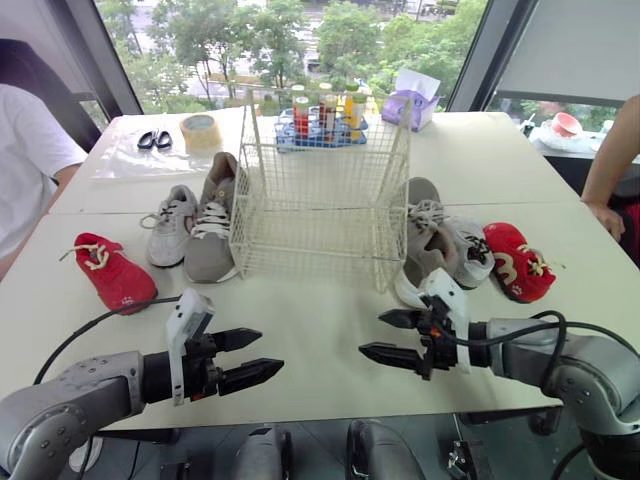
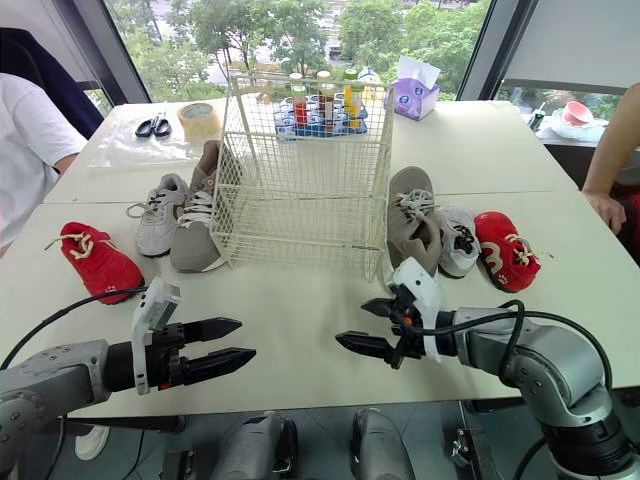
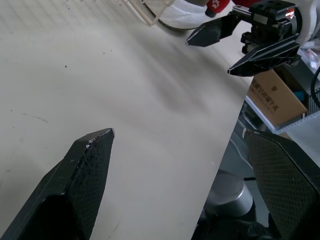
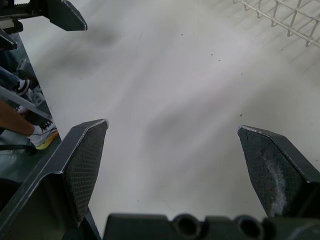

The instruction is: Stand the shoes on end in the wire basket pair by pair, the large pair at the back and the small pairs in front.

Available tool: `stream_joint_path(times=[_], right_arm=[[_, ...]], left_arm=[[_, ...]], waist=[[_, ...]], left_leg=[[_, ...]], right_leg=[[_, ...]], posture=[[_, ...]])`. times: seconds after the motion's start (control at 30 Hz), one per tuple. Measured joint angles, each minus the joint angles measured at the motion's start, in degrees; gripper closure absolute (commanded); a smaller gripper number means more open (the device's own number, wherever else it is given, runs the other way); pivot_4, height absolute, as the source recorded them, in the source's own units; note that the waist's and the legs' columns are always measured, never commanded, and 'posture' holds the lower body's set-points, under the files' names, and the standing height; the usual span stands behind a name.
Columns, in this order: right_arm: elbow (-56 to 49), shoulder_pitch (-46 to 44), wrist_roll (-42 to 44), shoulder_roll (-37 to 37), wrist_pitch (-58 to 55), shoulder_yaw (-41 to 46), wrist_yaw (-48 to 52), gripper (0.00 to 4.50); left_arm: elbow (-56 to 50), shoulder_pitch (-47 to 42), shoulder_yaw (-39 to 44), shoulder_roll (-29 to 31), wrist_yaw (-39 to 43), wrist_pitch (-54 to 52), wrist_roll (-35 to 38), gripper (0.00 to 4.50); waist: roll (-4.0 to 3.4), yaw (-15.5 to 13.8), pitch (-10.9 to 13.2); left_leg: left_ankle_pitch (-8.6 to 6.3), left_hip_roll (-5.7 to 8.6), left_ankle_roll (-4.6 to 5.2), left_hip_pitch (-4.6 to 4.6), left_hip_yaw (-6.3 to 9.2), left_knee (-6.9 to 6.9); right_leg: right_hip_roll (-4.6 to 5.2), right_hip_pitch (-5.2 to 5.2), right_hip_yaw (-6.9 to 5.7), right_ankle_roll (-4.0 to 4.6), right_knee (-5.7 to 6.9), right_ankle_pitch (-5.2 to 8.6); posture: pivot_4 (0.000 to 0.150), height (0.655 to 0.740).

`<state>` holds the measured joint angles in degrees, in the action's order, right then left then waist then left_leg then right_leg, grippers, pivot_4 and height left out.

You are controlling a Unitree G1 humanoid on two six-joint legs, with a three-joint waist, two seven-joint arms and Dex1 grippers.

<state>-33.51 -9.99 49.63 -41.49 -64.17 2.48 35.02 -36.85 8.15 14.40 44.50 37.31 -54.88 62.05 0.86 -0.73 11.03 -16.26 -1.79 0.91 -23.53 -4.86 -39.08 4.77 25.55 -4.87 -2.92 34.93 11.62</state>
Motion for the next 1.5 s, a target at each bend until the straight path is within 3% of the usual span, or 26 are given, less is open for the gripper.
stream_joint_path(times=[0.8,1.0,1.2,1.37,1.5], right_arm=[[1.3,-2.1,-5.0,-0.2,4.7,-2.2,1.2,0.00],[0.7,-4.4,-2.7,-9.3,2.3,-0.4,7.1,0.00],[4.3,-26.4,5.5,-16.8,-1.7,6.3,12.3,0.00],[10.4,-39.6,-5.9,-17.8,3.2,-9.3,17.4,0.00],[15.1,-42.8,-14.6,-16.9,8.4,-18.9,22.8,0.00]], left_arm=[[2.0,-2.3,-0.7,-1.1,-2.6,1.3,0.3,0.23],[3.9,-2.8,-0.6,-0.7,-1.3,1.3,1.4,0.23],[6.6,-12.6,3.4,9.0,4.7,-0.1,4.9,0.23],[5.9,-20.7,6.0,15.6,7.1,-3.0,12.4,0.23],[4.0,-21.2,6.0,16.3,6.9,-3.5,14.3,0.23]], waist=[[0.00,0.0,0.0],[-0.02,0.0,0.0],[-0.08,0.1,0.1],[-0.08,0.4,0.1],[-0.07,0.3,0.1]], left_leg=[[0.00,0.00,0.00,0.00,0.00,0.00],[0.00,0.02,0.01,-0.01,-0.02,0.00],[0.01,-0.06,-0.02,-0.09,0.00,0.06],[0.03,0.03,0.01,-0.70,-0.22,0.08],[0.11,0.08,-0.09,-0.90,-0.26,-0.05]], right_leg=[[-0.02,0.00,0.00,0.02,-0.01,-0.01],[0.00,0.01,0.00,0.03,-0.04,-0.02],[-0.14,0.23,-0.02,0.01,-0.03,-0.01],[-0.12,0.82,0.08,0.03,0.01,-0.08],[-0.10,0.99,0.08,-0.25,0.14,-0.21]], posture=[[0.150,0.7400],[0.150,0.7400],[0.150,0.7400],[0.150,0.7400],[0.150,0.7400]])
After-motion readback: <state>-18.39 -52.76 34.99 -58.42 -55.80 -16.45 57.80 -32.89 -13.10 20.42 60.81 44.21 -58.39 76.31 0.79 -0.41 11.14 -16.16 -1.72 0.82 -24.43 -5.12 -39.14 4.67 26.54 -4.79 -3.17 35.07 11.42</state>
